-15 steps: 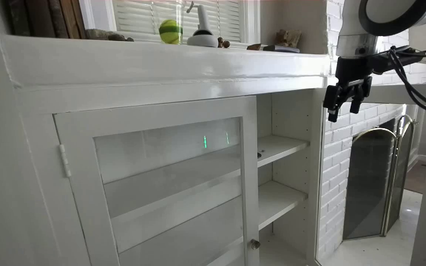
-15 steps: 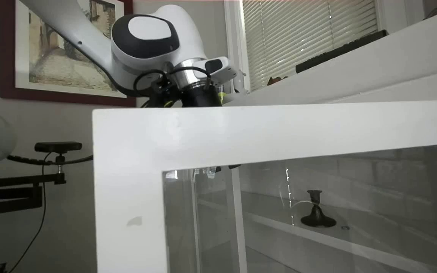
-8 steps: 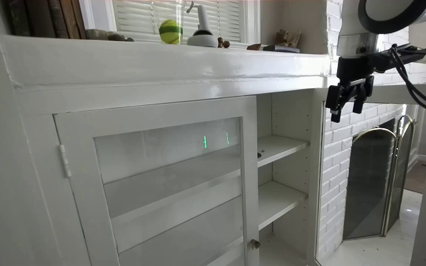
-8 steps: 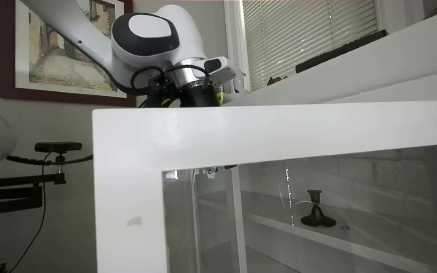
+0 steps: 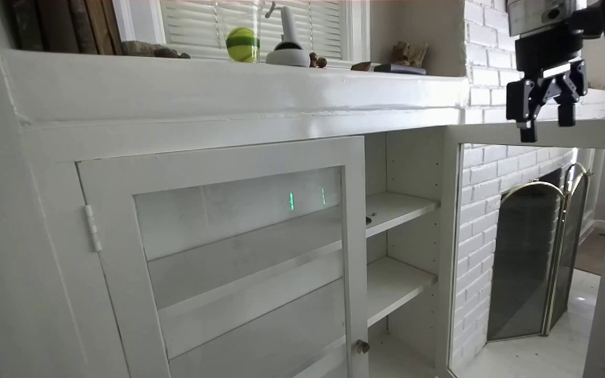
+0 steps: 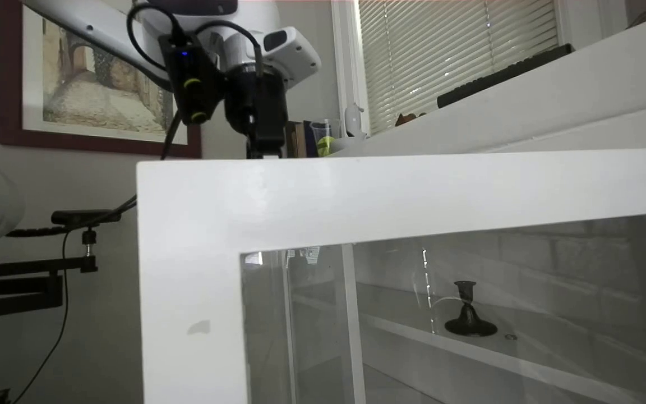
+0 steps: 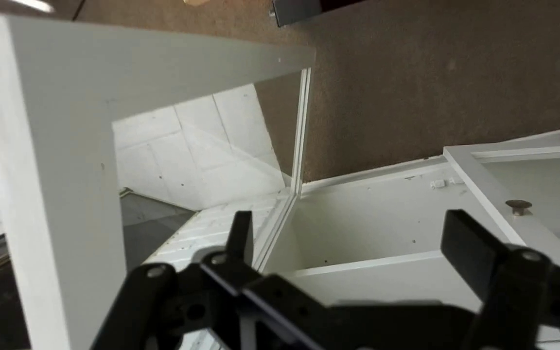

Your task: Close the cabinet's right door

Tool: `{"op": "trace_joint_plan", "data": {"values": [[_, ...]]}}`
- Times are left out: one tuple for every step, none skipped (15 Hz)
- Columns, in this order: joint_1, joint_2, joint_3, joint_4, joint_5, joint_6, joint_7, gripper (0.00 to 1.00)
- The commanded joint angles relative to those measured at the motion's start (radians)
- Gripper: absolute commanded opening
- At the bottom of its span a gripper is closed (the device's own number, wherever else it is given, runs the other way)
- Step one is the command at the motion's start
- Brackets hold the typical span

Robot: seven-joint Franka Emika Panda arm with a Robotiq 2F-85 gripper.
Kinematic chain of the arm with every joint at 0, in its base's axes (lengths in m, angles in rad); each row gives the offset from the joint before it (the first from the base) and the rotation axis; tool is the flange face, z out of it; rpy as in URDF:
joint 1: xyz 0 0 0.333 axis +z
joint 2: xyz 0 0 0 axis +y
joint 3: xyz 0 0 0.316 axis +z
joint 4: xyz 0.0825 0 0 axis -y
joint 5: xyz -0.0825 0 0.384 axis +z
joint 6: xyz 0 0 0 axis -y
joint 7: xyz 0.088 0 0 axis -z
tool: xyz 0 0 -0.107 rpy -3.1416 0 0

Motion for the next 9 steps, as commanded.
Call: {"op": "trace_joint_plan", "data": {"values": [[-0.014,-0.138,-0.006,0.000,-0.017,-0.143,0.076,1.00],[-0.021,-0.166,-0.017,-0.002,-0.015,-0.159,0.091,1.00],[-0.035,-0.195,-0.029,-0.009,-0.019,-0.172,0.107,1.00],[-0.049,-0.226,-0.042,-0.016,-0.026,-0.180,0.117,1.00],[-0.066,-0.257,-0.062,-0.030,-0.039,-0.168,0.115,1.00],[-0.081,-0.276,-0.079,-0.035,-0.049,-0.163,0.108,1.00],[-0.096,-0.294,-0.099,-0.039,-0.064,-0.167,0.091,1.00],[-0.108,-0.310,-0.120,-0.043,-0.076,-0.168,0.074,1.00],[-0.116,-0.324,-0.140,-0.052,-0.092,-0.161,0.055,1.00]]}}
